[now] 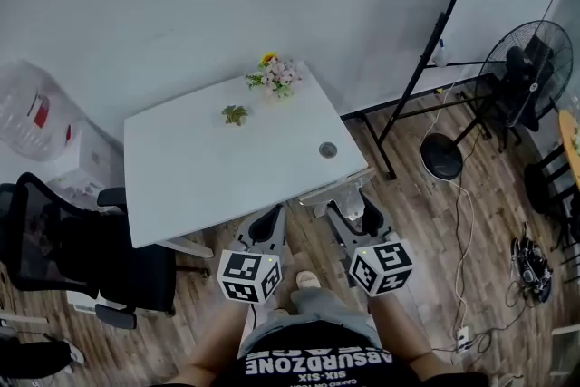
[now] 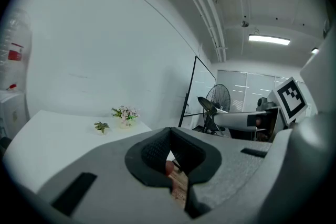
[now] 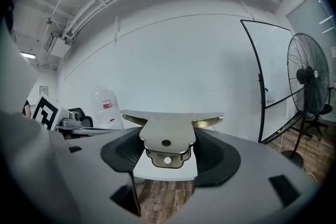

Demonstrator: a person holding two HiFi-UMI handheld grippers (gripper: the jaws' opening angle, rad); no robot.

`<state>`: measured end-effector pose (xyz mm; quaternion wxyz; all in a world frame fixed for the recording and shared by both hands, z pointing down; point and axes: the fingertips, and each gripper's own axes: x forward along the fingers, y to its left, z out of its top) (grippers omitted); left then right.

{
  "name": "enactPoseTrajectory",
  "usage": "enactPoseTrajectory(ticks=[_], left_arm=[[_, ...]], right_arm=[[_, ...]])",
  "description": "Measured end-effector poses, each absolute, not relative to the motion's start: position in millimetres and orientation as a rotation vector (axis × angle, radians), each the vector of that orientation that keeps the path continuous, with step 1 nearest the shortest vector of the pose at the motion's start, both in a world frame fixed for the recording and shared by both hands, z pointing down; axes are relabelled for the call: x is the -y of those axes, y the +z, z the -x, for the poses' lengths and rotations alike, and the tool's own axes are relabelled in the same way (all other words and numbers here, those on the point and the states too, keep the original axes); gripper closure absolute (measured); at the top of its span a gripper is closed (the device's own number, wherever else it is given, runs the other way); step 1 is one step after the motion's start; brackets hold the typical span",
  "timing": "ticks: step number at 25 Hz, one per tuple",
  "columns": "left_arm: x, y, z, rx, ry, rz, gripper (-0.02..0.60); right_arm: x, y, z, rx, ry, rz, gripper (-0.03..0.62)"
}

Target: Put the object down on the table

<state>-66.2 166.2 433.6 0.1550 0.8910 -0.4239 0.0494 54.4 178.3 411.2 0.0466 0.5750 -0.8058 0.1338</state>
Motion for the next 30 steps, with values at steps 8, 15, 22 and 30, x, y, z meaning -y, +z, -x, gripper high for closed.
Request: enactPoseTrajectory(ticks=[8,15,22,30], left_arm=[[-135,431,45,1.271,0.134,-2.53,0.577],[-118,431,29,1.333,0.134,-2.499,0.577],[-110,427,24,1.419,0.104,-2.466,0.577],[-101,433,30,1.448,0.128,-2.435,0.577]], right_arm=[[-140,405,-76,2.504,0.391,-1.71,0.31],[-113,407,-94,2.545,0.395,-1.653,0.31],[-94,407,-103,2.585,0.378,-1.584,0.31],[-76,412,-100,2.607,0.403,-1.565,0.31]])
